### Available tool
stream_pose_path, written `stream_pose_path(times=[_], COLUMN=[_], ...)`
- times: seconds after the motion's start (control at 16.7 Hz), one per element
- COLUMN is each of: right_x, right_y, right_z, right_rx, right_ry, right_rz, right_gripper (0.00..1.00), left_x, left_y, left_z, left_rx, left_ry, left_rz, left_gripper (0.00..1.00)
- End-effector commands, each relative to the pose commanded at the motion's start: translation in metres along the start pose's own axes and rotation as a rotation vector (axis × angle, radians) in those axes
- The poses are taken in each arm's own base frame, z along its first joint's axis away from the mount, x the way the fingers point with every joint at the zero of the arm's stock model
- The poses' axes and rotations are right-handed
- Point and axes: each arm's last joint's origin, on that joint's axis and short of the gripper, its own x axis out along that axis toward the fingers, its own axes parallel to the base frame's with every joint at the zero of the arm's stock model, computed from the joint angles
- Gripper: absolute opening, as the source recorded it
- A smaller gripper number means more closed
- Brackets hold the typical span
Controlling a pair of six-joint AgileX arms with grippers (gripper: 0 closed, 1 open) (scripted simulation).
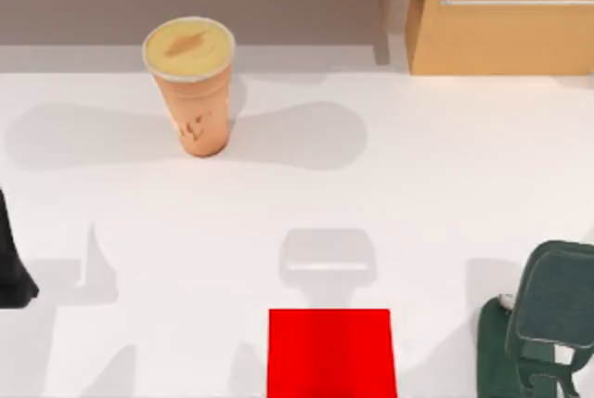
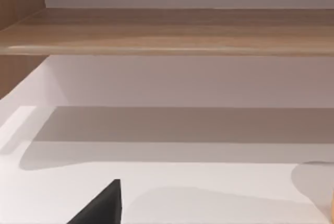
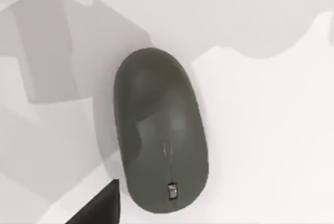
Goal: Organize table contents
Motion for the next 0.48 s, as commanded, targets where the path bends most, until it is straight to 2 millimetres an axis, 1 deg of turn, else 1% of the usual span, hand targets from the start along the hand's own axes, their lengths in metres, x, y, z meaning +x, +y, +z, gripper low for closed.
stream_pose_path(times=[0.12, 0.24, 0.48], right_x=[0.009, 0.014, 0.015], right_y=[-0.002, -0.004, -0.012], right_z=[0.004, 0.007, 0.013], right_rx=[-0.056, -0.096, -0.128], right_ry=[0.075, 0.119, 0.149], right_rz=[0.101, 0.166, 0.225], right_gripper=[1.0, 1.0, 1.0], left_x=[0.0, 0.0, 0.0], left_y=[0.0, 0.0, 0.0], left_z=[0.0, 0.0, 0.0], left_rx=[0.0, 0.0, 0.0], left_ry=[0.0, 0.0, 0.0], left_rz=[0.0, 0.0, 0.0], left_gripper=[1.0, 1.0, 1.0])
